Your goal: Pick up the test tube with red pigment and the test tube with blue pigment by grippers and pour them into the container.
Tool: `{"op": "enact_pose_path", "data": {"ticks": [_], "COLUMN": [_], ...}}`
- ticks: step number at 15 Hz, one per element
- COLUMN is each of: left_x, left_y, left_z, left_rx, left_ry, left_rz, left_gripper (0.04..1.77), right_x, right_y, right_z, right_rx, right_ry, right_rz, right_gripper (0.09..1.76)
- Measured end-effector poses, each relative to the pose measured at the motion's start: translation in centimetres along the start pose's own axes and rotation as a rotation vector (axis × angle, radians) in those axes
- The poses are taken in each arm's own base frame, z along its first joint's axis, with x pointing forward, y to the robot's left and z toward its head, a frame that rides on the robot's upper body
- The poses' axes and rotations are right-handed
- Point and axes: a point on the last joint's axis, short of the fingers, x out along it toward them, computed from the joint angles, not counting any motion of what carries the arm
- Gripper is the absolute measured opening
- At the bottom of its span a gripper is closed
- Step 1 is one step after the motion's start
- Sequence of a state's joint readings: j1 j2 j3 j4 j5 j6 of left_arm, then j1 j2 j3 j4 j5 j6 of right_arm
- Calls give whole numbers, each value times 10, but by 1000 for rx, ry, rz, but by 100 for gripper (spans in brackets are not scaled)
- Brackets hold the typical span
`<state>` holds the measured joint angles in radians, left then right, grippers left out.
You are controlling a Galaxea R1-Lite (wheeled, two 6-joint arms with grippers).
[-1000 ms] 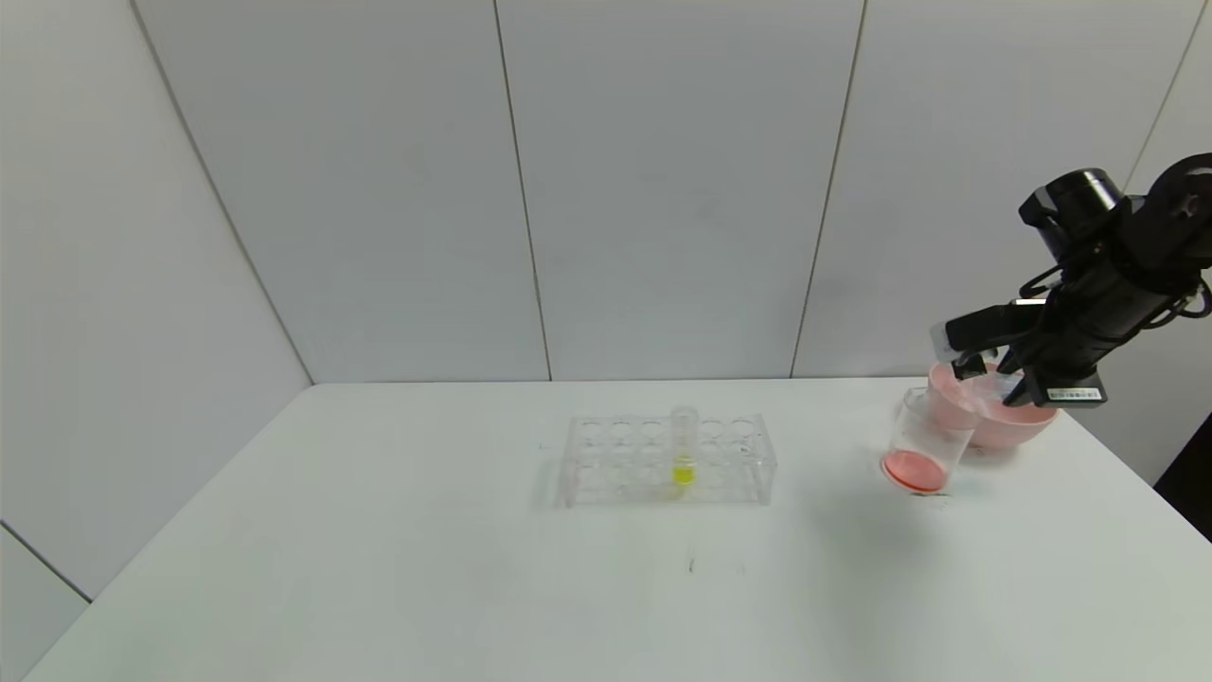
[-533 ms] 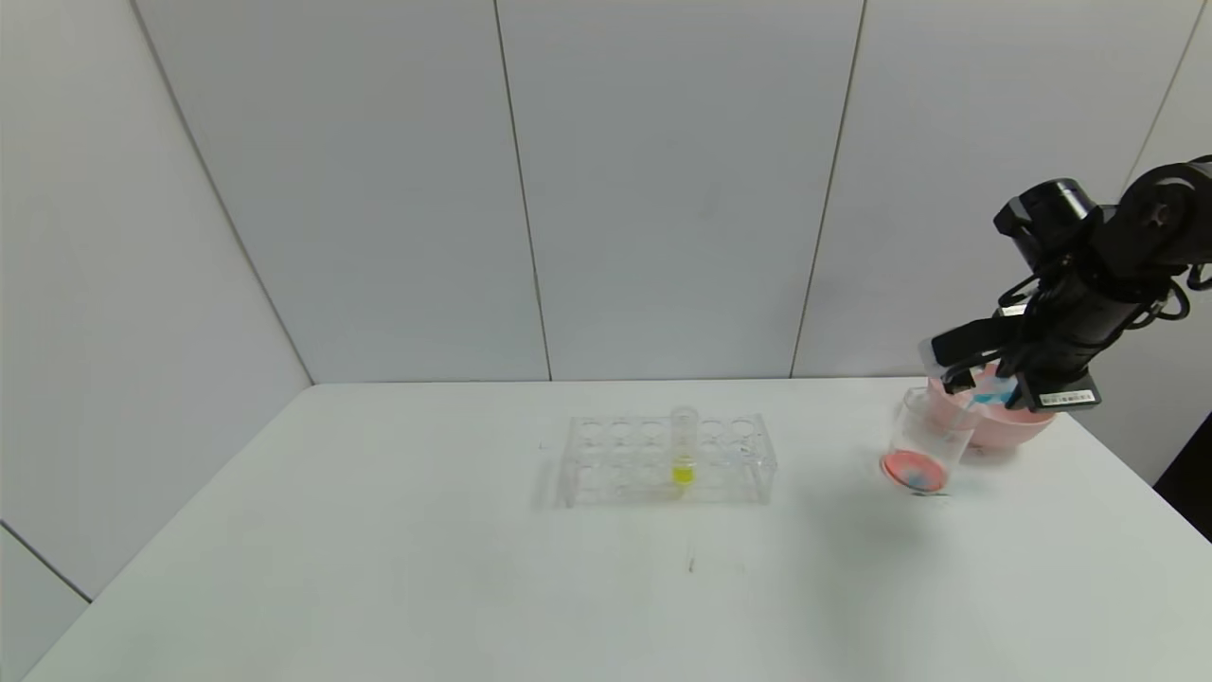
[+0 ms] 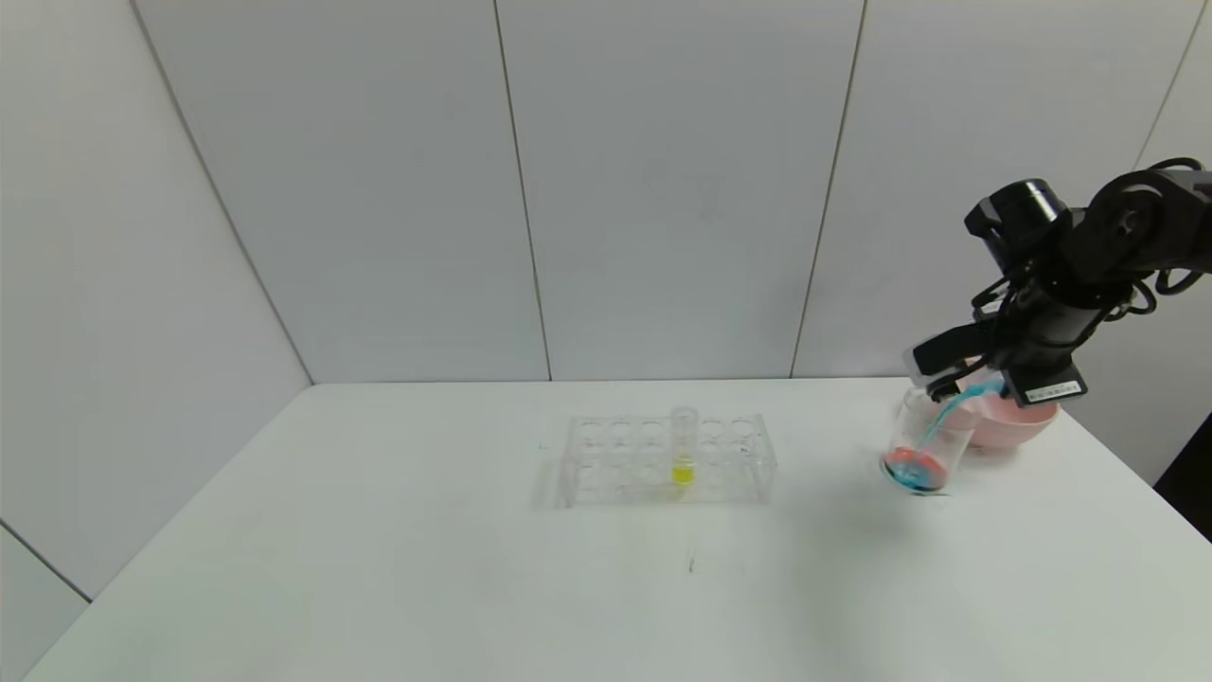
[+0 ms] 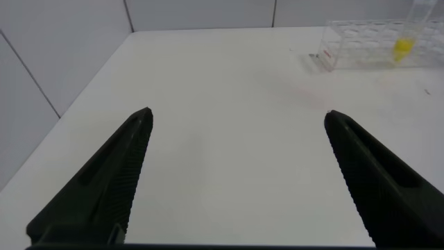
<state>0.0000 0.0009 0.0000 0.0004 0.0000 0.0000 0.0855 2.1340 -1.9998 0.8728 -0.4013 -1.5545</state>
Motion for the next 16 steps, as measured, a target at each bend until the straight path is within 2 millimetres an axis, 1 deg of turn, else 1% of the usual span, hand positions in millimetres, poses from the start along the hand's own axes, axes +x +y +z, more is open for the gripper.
{"op": "enact_pose_path", "data": {"ticks": [3, 9, 13, 16], "left_x": [0, 0, 0, 0], "left_y": [0, 0, 0, 0], "left_z": [0, 0, 0, 0], "left_rx": [0, 0, 0, 0], "left_ry": [0, 0, 0, 0], "left_rz": [0, 0, 0, 0], "left_gripper": [176, 176, 176, 176], "right_x": [-3, -7, -9, -9], "right_y": [-2, -3, -4, -3], "right_z": [5, 18, 25, 26], "right_rx": [-73, -173, -196, -203], "right_ry": [77, 167, 168, 168], "right_rz": [-23, -41, -51, -51], "right_gripper": [49, 49, 49, 49]}}
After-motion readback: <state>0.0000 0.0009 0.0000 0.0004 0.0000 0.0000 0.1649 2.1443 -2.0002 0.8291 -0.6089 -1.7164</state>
